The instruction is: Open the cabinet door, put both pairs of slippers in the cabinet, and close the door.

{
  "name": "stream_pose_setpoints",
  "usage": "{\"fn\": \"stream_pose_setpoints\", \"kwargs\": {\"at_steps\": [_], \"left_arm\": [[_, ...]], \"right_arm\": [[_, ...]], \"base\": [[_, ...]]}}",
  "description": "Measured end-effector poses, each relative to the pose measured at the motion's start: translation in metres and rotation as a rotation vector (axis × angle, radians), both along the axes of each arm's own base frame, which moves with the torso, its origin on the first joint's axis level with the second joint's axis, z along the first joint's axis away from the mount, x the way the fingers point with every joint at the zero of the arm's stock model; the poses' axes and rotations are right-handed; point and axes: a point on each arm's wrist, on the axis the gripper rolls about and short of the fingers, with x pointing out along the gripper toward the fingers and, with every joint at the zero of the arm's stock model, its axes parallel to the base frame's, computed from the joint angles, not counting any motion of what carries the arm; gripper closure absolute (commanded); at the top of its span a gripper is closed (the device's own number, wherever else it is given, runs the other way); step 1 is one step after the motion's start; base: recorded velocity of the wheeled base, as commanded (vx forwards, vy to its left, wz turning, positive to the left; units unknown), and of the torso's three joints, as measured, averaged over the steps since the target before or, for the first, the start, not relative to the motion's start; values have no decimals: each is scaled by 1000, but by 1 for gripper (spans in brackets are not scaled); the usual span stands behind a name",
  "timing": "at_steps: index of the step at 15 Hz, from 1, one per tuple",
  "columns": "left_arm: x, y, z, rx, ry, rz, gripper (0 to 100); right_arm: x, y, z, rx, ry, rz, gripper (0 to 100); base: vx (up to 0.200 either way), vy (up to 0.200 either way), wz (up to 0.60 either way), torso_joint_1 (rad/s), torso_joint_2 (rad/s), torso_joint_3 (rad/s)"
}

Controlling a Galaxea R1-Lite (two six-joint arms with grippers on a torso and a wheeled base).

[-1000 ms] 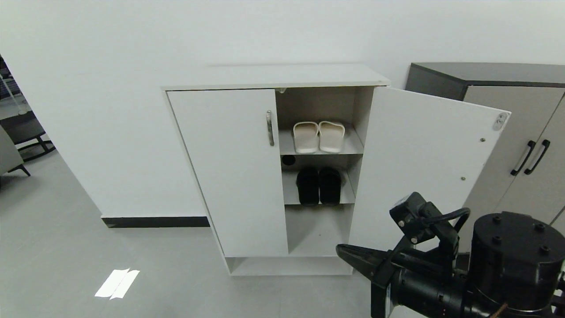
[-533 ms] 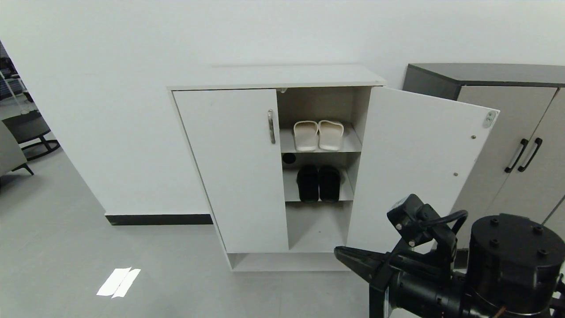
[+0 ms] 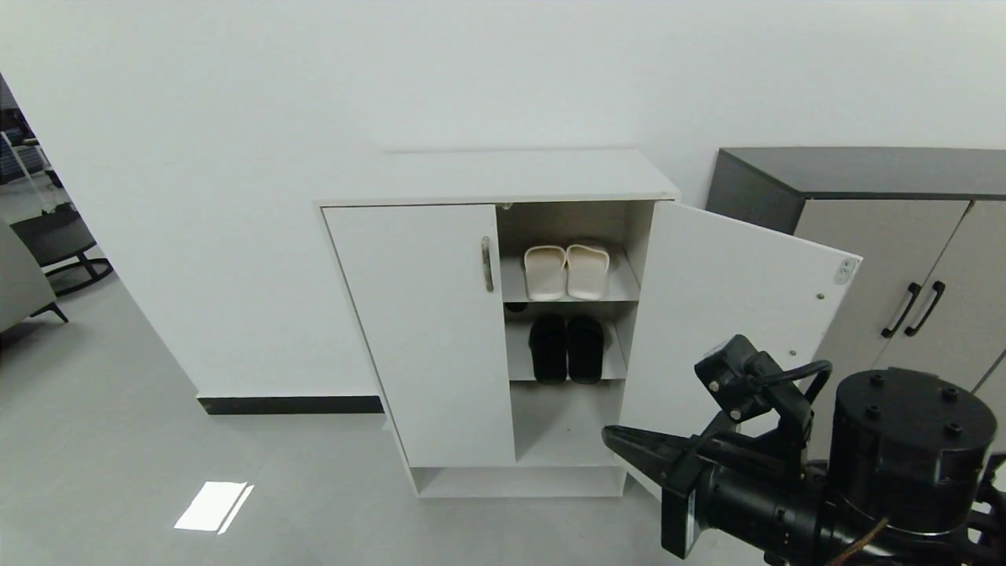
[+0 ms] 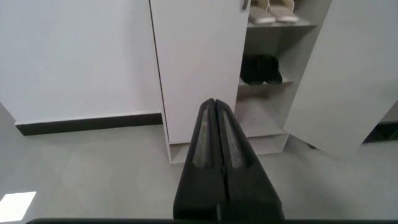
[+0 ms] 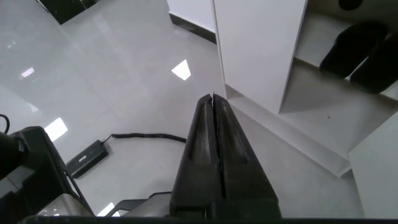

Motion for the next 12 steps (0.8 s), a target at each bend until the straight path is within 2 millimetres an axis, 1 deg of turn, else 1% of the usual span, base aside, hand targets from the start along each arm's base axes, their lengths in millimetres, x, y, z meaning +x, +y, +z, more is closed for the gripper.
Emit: {"fn": "stream_pose_setpoints", "kwargs": {"at_steps": [5, 12], "left_arm": [[0, 0, 0, 0, 0, 0, 100], [0, 0, 0, 0, 0, 0, 100]], "right_arm": [[2, -2, -1, -1, 2, -10, 100], [2, -2, -2, -5, 5, -11, 100]], "base": [[0, 0, 0, 217, -497, -285], [0, 0, 0, 249, -539, -292]]}}
